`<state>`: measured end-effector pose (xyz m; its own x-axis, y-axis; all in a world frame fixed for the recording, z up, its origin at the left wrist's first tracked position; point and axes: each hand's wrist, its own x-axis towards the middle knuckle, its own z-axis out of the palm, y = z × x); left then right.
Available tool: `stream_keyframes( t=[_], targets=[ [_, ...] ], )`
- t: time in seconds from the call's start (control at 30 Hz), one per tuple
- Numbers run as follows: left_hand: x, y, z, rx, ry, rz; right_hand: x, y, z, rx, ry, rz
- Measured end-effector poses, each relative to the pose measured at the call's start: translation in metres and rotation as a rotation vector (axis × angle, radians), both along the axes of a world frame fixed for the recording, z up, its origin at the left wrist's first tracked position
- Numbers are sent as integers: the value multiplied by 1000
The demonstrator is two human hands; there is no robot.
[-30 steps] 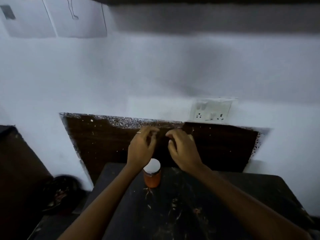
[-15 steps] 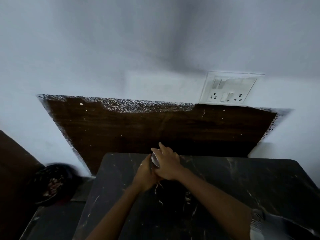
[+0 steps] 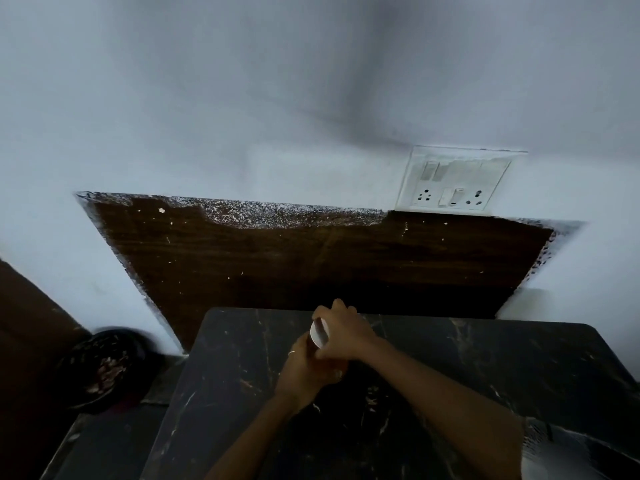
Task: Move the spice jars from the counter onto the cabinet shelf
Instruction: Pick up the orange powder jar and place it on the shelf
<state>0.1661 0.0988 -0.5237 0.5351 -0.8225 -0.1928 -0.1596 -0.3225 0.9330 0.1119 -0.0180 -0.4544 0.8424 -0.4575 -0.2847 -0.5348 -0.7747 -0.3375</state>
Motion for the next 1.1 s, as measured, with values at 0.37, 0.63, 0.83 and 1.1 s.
stream_keyframes(
  t=[0.37, 0.63, 0.83, 1.1],
  targets=[
    [-64, -20, 76, -194, -95, 53, -71, -13, 114, -70, -166, -80],
    [-123, -24, 150, -354, -87, -7, -146, -23, 216, 74, -81, 102],
    [-162, -31, 200, -404, -39, -95, -199, -34, 270, 72, -217, 100],
    [-209, -44, 241, -448, -38, -117, -240, -35, 299, 103, -441, -160]
  ],
)
